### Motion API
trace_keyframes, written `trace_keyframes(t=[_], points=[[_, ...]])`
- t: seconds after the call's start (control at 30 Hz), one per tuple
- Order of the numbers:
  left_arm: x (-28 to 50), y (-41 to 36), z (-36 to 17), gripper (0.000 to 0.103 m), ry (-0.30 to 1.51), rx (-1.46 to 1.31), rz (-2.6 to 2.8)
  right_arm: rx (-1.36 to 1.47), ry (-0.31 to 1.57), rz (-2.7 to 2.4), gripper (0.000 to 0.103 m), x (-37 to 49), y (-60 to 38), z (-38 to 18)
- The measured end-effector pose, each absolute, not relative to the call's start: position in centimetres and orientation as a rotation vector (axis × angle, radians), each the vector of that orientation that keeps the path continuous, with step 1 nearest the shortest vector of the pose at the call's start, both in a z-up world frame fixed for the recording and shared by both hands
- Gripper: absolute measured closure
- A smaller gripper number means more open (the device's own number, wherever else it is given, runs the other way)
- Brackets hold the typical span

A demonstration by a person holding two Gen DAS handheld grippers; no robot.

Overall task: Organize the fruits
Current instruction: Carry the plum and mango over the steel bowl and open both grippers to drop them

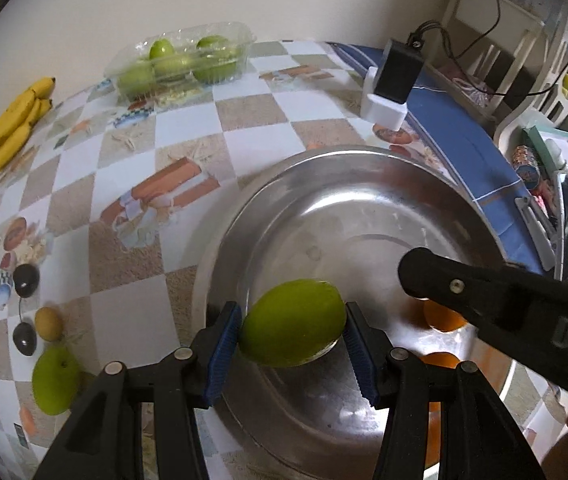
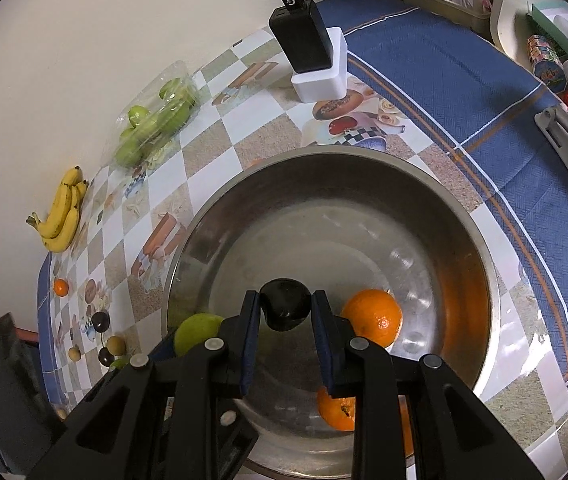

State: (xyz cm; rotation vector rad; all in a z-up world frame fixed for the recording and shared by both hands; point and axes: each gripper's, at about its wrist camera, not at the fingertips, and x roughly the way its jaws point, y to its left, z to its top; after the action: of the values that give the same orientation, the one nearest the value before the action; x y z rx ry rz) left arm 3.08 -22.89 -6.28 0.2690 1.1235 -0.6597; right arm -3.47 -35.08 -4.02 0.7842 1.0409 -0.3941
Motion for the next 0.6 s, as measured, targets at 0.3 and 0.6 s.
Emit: trace_keyframes(t=[0.3, 0.6], points=[[3.5, -23.0, -6.3, 0.048, 1.098, 0.287, -0.671, 0.783, 1.036, -0.373, 0.076, -3.2, -34.8, -4.2], [4.9, -21.4, -6.4, 0.049, 1.091, 0.248, -0.623, 0.776, 1.032, -0.345, 0.076, -2.6, -34.2, -4.2]])
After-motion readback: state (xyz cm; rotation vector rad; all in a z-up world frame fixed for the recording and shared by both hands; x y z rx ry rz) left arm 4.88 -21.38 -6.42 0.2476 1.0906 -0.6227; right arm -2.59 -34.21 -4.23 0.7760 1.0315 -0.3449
